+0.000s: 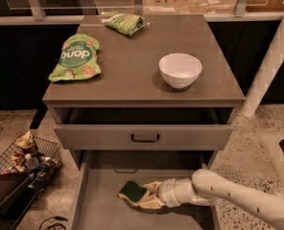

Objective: Place sponge into middle drawer

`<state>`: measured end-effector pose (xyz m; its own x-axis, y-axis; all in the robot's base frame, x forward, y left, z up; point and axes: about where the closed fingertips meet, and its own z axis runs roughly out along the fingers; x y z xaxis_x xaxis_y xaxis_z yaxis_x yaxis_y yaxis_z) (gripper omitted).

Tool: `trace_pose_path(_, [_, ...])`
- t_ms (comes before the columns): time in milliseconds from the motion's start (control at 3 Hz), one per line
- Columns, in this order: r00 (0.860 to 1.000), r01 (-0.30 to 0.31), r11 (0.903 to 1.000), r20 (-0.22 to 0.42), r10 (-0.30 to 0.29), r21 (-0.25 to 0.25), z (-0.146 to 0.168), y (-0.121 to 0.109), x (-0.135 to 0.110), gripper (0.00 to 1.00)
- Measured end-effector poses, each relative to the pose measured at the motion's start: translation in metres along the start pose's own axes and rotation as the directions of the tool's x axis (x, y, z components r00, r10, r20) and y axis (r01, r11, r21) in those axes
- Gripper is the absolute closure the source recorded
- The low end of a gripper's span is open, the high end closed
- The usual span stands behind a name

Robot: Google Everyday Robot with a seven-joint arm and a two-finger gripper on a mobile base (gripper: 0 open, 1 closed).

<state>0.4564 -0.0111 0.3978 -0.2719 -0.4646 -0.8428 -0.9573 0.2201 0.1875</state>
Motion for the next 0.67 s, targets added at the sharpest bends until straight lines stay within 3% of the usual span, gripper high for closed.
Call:
trace_pose_path(333, [1.0, 0.0, 1.0, 0.001, 0.0, -0.004, 0.0015, 0.0011, -0.0003, 0.11])
trace_pose_path(667, [1.0, 0.0, 1.0, 0.001, 0.0, -0.006, 0.0028, 0.002, -0.0006, 0.0])
